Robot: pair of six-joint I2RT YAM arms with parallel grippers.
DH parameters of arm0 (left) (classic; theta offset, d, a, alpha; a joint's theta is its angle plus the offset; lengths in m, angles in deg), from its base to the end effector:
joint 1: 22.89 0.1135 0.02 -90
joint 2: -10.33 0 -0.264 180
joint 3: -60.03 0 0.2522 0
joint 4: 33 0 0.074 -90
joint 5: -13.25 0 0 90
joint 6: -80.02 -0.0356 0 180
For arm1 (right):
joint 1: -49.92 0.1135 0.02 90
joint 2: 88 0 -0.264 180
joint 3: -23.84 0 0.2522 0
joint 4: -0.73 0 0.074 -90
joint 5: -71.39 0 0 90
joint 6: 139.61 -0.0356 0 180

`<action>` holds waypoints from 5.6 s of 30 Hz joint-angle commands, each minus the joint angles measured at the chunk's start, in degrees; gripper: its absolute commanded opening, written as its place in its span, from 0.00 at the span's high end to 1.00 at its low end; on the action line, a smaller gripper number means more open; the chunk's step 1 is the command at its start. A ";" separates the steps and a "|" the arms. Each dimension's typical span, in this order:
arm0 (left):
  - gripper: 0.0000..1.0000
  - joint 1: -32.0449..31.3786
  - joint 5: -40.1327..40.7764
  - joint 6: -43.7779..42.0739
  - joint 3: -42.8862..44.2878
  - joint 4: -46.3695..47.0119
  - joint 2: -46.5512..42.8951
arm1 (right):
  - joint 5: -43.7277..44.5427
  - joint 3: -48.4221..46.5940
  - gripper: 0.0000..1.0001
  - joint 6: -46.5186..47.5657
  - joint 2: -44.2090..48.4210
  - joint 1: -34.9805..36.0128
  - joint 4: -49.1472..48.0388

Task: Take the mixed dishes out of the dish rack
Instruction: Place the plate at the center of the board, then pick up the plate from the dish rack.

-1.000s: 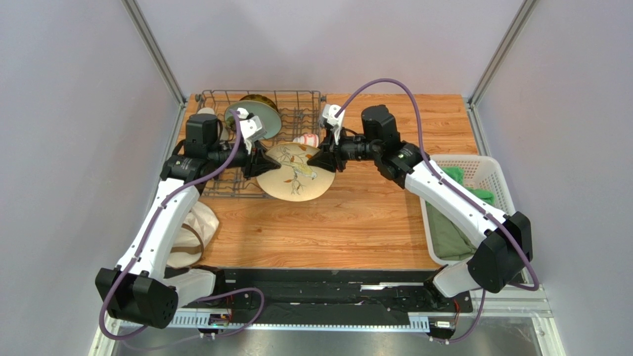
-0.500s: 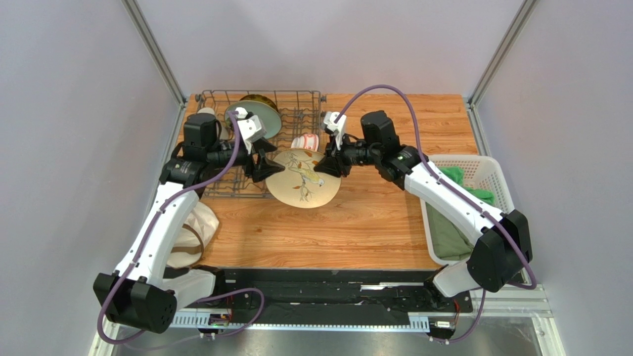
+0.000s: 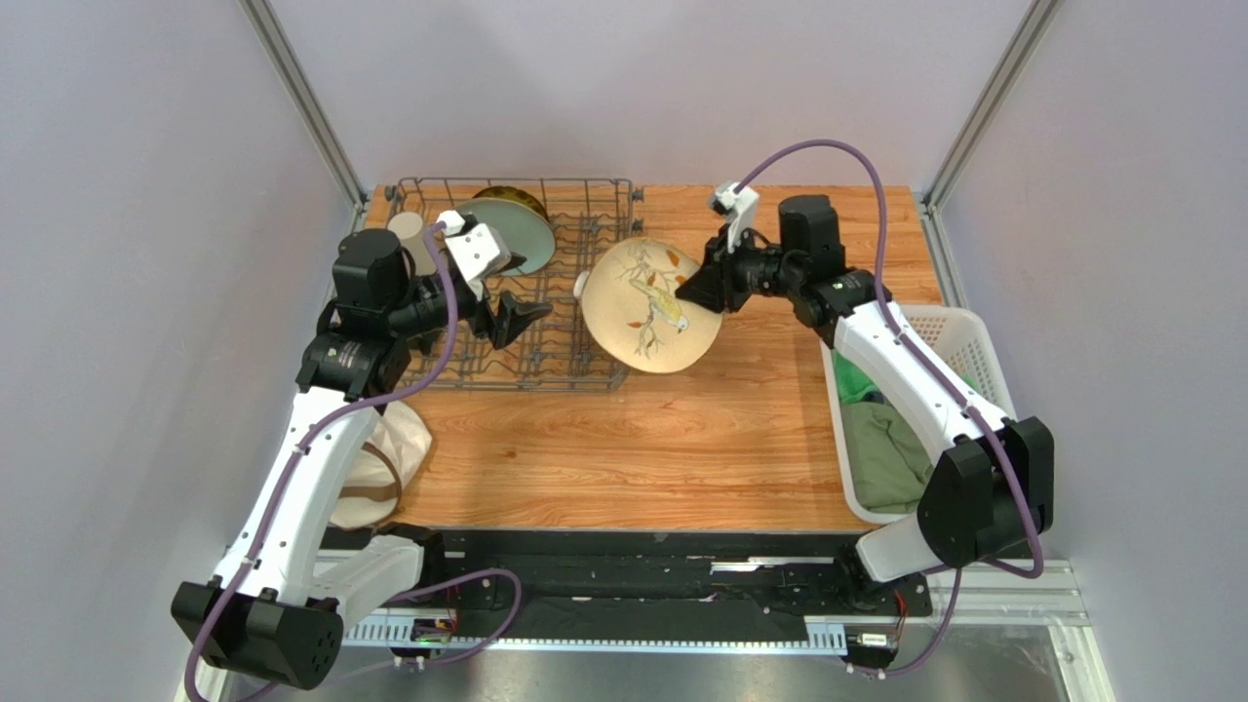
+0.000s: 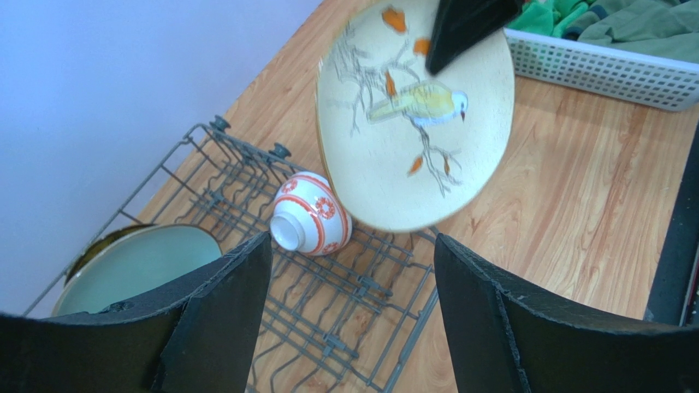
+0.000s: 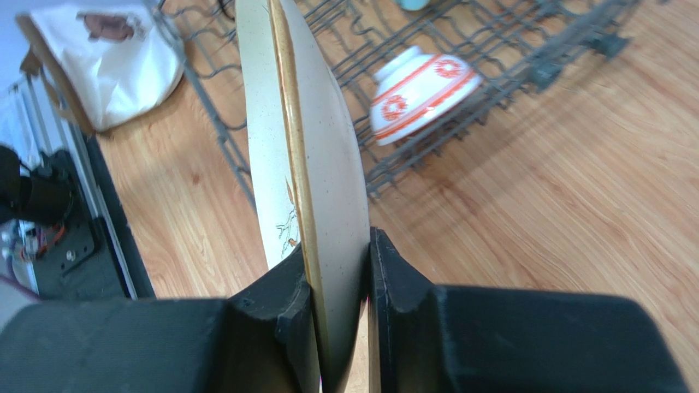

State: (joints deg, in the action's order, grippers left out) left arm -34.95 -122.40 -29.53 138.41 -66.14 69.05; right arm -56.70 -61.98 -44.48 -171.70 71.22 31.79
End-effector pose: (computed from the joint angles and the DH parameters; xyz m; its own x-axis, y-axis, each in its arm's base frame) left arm 0.2065 -0.0701 0.4009 0.0616 0.2260 -0.9722 0.8547 0.4910 0.1683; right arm 0.3017 0.1412 0.3359 -0.3785 -0.2231 -0.8983 -0.8260 0.5193 0.2191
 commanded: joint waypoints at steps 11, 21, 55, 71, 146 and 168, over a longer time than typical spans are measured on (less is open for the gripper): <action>0.20 -0.25 3.72 1.80 -4.68 4.35 1.05 | 0.56 -11.08 1.00 -22.78 -11.56 -14.53 -18.53; 0.20 -0.25 3.81 2.59 -5.56 5.75 2.54 | -3.40 -20.13 1.00 -33.60 -26.07 -22.69 -21.87; 0.21 -0.25 3.11 2.76 -6.61 6.28 6.23 | -11.04 -32.80 1.00 -35.27 -49.19 -27.63 -17.56; 0.21 -0.34 2.41 2.33 -6.79 5.58 5.79 | -12.54 -32.80 0.92 -33.08 -51.03 -28.68 -13.87; 0.13 -0.08 29.83 -38.43 11.76 -6.55 19.93 | -1.20 -21.39 0.39 -9.00 -31.97 -31.23 2.48; 0.01 2.47 26.75 -54.98 32.84 -15.16 43.93 | 6.62 -0.29 0.01 7.00 -1.21 -30.62 3.27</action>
State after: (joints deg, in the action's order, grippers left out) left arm -32.59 -95.51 -80.85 166.98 -80.65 110.42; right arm -52.89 -64.82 -42.64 -178.24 40.33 35.83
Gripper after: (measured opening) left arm 0.987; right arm 0.990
